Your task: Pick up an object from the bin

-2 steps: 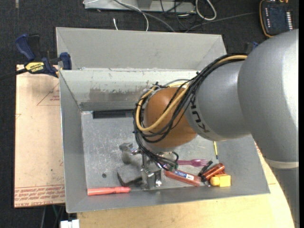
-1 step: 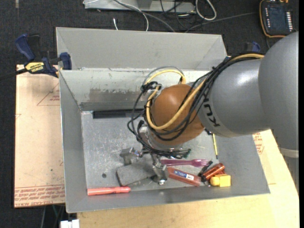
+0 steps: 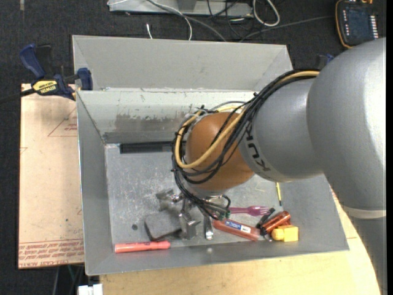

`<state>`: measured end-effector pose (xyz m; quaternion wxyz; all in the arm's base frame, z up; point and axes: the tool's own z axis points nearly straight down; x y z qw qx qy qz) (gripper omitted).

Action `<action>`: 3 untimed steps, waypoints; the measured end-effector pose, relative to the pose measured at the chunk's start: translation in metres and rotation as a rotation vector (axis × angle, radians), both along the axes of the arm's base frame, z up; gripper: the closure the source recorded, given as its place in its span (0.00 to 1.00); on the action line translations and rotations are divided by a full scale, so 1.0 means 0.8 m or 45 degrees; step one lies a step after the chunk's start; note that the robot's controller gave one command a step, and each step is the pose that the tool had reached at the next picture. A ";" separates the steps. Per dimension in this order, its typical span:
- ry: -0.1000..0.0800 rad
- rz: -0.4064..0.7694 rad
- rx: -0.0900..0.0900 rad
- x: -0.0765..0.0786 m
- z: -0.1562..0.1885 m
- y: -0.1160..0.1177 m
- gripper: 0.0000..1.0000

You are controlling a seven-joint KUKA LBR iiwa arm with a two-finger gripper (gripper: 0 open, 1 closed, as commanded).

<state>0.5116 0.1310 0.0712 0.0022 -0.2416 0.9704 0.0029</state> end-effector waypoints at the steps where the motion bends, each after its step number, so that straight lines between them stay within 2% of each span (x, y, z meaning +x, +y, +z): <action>1: 0.000 -0.001 0.000 0.000 0.000 0.000 1.00; 2: 0.000 -0.002 0.001 0.000 0.002 0.000 1.00; 3: 0.008 -0.002 0.000 -0.003 0.028 0.000 1.00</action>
Offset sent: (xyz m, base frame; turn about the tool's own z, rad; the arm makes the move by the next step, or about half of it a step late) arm 0.0001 -0.0002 0.0042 0.0006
